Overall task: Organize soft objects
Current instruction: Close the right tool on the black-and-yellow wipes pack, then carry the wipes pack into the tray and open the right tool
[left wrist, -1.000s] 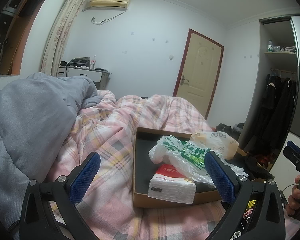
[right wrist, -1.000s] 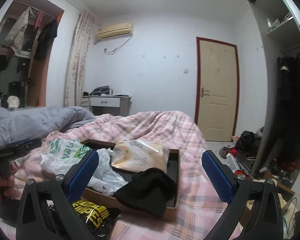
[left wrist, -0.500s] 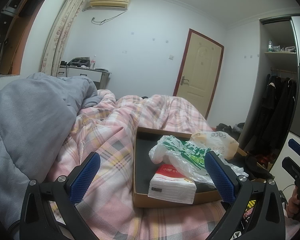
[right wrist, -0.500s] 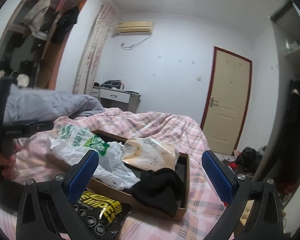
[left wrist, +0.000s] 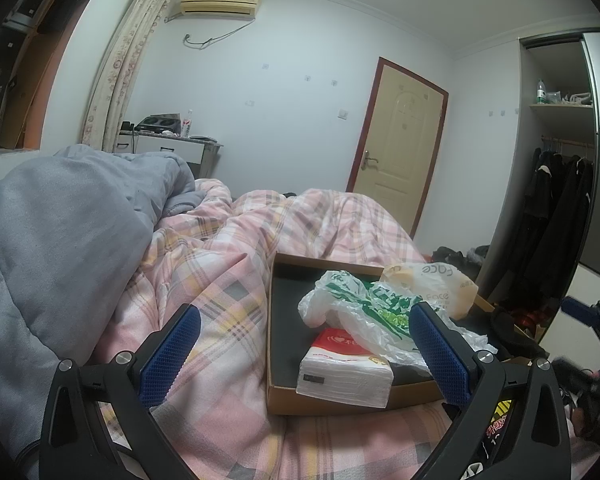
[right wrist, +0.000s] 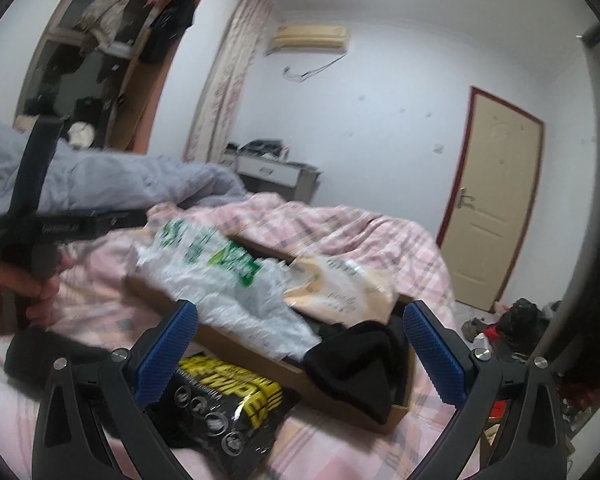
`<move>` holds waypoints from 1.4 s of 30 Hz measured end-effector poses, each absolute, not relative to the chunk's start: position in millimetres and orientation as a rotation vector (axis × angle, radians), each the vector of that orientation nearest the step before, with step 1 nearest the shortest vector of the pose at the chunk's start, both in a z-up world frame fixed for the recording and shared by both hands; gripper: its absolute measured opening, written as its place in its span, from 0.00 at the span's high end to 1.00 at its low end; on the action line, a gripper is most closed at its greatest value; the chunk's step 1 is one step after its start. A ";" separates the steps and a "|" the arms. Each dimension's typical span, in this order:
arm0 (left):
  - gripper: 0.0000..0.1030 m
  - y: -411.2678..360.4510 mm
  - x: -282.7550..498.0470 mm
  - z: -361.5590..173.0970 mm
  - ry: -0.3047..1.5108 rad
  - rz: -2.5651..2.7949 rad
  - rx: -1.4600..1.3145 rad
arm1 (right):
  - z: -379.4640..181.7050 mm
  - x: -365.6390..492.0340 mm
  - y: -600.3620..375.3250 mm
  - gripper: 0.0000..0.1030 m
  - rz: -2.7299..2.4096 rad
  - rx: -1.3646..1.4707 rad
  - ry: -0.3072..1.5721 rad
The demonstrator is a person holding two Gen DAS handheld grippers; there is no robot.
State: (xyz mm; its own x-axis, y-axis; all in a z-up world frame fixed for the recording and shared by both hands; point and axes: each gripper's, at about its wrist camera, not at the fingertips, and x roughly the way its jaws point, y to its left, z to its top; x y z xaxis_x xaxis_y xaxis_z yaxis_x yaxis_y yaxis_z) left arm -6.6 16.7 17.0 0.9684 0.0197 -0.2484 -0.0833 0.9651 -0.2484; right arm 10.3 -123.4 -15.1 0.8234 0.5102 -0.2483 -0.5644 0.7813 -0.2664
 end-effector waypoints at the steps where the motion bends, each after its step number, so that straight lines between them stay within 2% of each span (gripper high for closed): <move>1: 0.00 16.9 -6.7 16.5 0.248 0.053 -0.261 | -16.7 10.9 -121.4 0.01 0.595 -0.353 0.179; 12: 0.00 16.7 -6.5 17.1 0.248 0.053 -0.260 | -31.3 21.3 -117.7 0.01 0.691 -0.392 0.353; 24: 0.00 16.7 -6.6 16.9 0.248 0.053 -0.260 | -36.9 23.2 -110.6 0.01 0.724 -0.433 0.423; 26: 0.00 17.0 -6.7 16.8 0.247 0.053 -0.260 | -37.5 22.2 -110.8 0.08 0.737 -0.436 0.426; 28: 0.00 16.9 -6.5 16.9 0.248 0.053 -0.261 | -39.1 19.0 -109.8 0.25 0.758 -0.448 0.432; 30: 0.00 16.6 -6.5 17.4 0.248 0.053 -0.260 | -40.7 16.8 -108.1 0.34 0.776 -0.462 0.439; 37: 0.00 16.8 -6.5 17.0 0.248 0.053 -0.260 | -40.4 19.8 -110.5 0.50 0.813 -0.443 0.460; 42: 0.00 16.7 -6.4 17.1 0.248 0.053 -0.260 | -38.6 18.8 -112.6 0.55 0.825 -0.419 0.450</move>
State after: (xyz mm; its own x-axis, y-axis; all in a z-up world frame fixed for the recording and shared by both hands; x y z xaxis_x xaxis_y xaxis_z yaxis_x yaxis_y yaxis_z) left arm -6.4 16.7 17.1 0.9682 0.0198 -0.2495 -0.0836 0.9652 -0.2478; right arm 18.8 -112.6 -38.6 0.5962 0.6005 -0.5328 -0.7730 0.6087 -0.1788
